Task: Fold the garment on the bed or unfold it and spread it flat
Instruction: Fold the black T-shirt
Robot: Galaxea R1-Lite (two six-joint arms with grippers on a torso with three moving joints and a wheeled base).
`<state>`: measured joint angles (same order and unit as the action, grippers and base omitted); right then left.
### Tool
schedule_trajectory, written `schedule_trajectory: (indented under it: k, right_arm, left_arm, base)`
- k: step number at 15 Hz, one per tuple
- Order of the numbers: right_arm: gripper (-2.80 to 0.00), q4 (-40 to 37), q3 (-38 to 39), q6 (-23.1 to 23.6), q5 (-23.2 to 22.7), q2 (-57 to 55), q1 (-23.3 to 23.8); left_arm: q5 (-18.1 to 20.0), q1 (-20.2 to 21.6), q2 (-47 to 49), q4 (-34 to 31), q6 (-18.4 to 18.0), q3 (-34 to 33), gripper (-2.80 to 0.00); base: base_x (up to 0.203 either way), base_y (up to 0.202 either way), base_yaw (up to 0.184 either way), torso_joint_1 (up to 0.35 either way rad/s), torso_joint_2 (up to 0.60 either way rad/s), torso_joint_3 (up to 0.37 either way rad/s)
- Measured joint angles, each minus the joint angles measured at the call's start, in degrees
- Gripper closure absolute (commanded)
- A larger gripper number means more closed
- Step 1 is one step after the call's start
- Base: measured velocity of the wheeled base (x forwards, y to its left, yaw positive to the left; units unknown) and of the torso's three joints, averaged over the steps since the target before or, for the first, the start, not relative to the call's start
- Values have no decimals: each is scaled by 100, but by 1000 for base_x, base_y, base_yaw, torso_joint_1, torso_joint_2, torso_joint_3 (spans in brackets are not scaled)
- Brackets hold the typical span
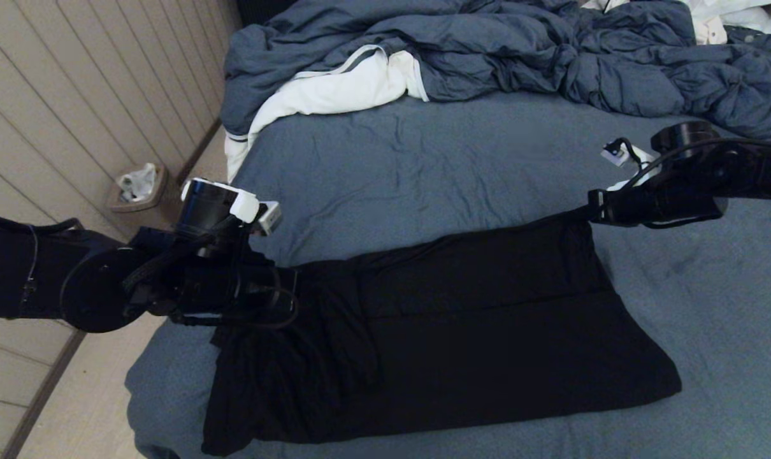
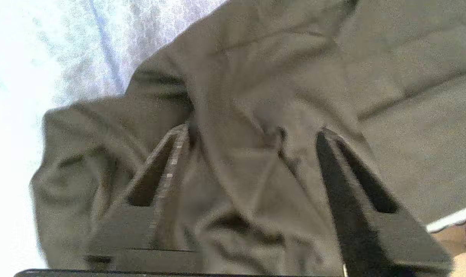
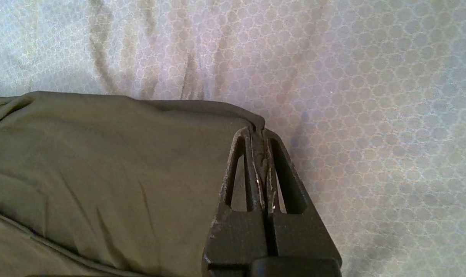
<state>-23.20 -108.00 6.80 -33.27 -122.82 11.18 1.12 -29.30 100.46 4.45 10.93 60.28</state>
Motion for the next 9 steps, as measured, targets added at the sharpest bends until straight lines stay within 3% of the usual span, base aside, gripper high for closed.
schedule_trajectory:
  k: [4,9]
  right_arm:
    - [0,2,-8,0,0,2,0]
    - [0,0,-5,0,-5,50,6]
  left_arm:
    - [-467,-14,-302,-5,-47,158,-280]
    - [-429,198,202,395,-390,294,-280]
  base:
    - [0,0,0,0,0,0]
    - [0,0,0,0,0,0]
